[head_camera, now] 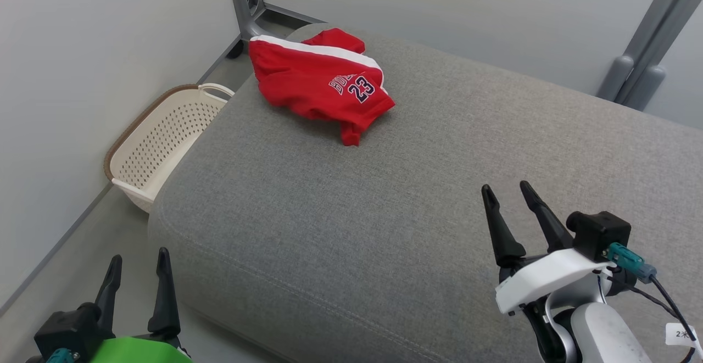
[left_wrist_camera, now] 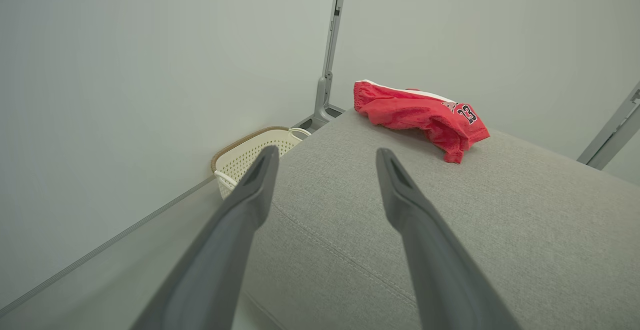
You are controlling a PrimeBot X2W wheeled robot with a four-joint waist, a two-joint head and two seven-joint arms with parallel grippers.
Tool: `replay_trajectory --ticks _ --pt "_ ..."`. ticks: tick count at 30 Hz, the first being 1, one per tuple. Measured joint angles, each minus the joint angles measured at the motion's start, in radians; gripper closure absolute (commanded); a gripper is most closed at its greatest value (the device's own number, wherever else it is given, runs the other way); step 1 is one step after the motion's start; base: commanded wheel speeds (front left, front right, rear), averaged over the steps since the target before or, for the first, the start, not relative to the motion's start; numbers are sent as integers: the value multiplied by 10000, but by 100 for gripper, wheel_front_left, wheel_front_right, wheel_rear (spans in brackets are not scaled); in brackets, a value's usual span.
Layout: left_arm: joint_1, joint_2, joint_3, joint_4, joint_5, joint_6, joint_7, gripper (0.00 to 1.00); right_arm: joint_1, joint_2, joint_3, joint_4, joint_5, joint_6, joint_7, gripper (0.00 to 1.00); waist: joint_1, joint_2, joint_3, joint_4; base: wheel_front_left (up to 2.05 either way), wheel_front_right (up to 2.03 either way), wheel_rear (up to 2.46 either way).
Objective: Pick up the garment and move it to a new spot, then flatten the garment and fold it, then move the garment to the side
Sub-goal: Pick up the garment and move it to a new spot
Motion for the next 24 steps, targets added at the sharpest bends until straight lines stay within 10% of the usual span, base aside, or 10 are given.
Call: replay_trajectory --ticks 24 --pt "-4498 359 -186 1956 -1053 -1770 3266 0 93 0 -1406 -1028 -556 -2 316 0 0 0 438 -1236 0 0 0"
